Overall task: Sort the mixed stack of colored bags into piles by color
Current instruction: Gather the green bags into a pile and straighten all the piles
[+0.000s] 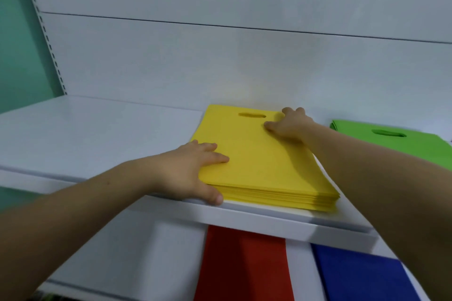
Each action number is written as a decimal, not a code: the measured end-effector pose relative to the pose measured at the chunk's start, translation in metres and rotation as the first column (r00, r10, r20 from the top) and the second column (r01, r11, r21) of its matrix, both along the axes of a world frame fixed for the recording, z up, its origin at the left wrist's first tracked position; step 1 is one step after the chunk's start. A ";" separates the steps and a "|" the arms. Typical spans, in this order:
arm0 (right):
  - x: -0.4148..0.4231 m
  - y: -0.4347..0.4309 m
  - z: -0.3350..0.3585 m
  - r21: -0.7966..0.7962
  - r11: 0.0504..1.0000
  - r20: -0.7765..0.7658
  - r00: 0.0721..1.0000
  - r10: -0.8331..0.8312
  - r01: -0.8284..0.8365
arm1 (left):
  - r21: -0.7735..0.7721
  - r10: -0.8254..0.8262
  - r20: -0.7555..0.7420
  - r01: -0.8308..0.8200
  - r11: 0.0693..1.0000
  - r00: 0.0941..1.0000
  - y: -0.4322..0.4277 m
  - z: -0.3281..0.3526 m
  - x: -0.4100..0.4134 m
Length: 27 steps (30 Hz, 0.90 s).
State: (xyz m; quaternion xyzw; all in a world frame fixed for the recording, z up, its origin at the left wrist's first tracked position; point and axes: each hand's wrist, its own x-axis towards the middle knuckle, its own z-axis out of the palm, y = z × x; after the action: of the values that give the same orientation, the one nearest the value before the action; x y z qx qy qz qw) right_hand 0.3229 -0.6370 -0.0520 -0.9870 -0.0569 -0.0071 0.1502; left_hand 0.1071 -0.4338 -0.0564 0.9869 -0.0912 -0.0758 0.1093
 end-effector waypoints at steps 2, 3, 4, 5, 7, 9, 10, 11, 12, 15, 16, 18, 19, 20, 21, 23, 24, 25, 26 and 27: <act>0.003 0.000 0.000 -0.035 0.998 0.034 0.998 0.048 -0.047 | -0.011 -0.012 0.022 0.013 1.000 1.000 0.001 -0.001 0.000; 0.005 0.000 -0.001 -0.059 0.995 0.036 0.996 0.087 -0.085 | -0.018 -0.023 0.036 0.023 1.000 0.999 0.002 -0.002 0.000; 0.007 0.000 -0.001 -0.086 0.989 0.037 0.991 0.127 -0.123 | -0.026 -0.031 0.050 0.032 0.999 0.998 0.004 -0.003 0.000; 0.009 -0.001 -0.001 -0.113 0.981 0.038 0.986 0.160 -0.155 | -0.036 -0.036 0.060 0.038 0.999 0.998 0.005 -0.004 0.000; 0.013 -0.001 0.000 -0.161 0.968 0.050 0.978 0.201 -0.191 | -0.054 -0.040 0.068 0.044 0.998 0.997 0.007 -0.005 0.000; 0.018 0.000 0.003 -0.182 0.959 0.024 0.973 0.228 -0.220 | -0.058 -0.031 0.058 0.035 0.998 0.998 0.006 -0.005 -0.003; 0.021 0.001 0.004 -0.175 0.956 -0.012 0.971 0.239 -0.237 | -0.063 -0.027 0.052 0.030 0.998 0.998 0.005 -0.004 -0.004; 0.024 0.001 0.005 -0.167 0.953 -0.053 0.967 0.248 -0.254 | -0.068 -0.029 0.052 0.032 0.997 0.998 0.004 -0.004 -0.005; 0.027 0.002 0.006 -0.164 0.950 -0.089 0.963 0.256 -0.267 | -0.062 -0.035 0.059 0.038 0.997 0.998 0.005 -0.004 -0.005; 0.035 0.003 0.007 -0.173 0.943 -0.130 0.956 0.263 -0.283 | -0.003 -0.053 0.103 0.053 0.999 0.993 0.005 -0.006 -0.002; 0.036 0.003 0.007 -0.175 0.942 -0.130 0.955 0.265 -0.286 | 0.009 -0.058 0.117 0.057 0.998 0.991 0.005 -0.006 -0.002; 0.038 0.002 0.006 -0.174 0.941 -0.135 0.954 0.268 -0.289 | 0.016 -0.067 0.127 0.066 0.998 0.990 0.004 -0.007 -0.002; 0.038 0.001 0.005 -0.173 0.942 -0.135 0.954 0.268 -0.289 | 0.009 -0.071 0.123 0.070 0.998 0.990 0.005 -0.008 -0.002; 0.039 0.001 0.003 -0.174 0.942 -0.136 0.954 0.266 -0.287 | -0.009 -0.068 0.117 0.070 0.998 0.991 0.006 -0.008 -0.003; 0.041 0.001 0.003 -0.176 0.942 -0.132 0.955 0.264 -0.285 | -0.029 -0.061 0.122 0.065 0.997 0.991 0.008 -0.009 -0.003; 0.041 0.001 0.004 -0.184 0.945 -0.100 0.961 0.256 -0.271 | -0.048 -0.058 0.138 0.065 0.997 0.989 0.009 -0.011 -0.004; 0.041 0.001 0.004 -0.190 0.947 -0.076 0.966 0.248 -0.258 | -0.047 -0.058 0.145 0.065 0.997 0.988 0.010 -0.012 -0.005; 0.041 0.001 0.002 -0.201 0.949 -0.054 0.970 0.239 -0.245 | -0.042 -0.058 0.153 0.065 0.997 0.987 0.010 -0.014 -0.005; 0.040 0.001 -0.001 -0.218 0.948 -0.038 0.972 0.230 -0.233 | -0.037 -0.057 0.159 0.064 0.997 0.986 0.011 -0.016 -0.006; 0.039 0.001 -0.004 -0.237 0.945 -0.025 0.974 0.226 -0.225 | -0.041 -0.055 0.170 0.063 0.997 0.984 0.011 -0.017 -0.006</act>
State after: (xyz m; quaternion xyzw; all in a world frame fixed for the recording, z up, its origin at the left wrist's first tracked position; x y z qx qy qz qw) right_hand 0.3621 -0.6355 -0.0558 -0.9849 -0.1700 0.0157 0.0302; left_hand 0.1007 -0.4227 -0.0733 0.9838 -0.1311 0.0067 0.1218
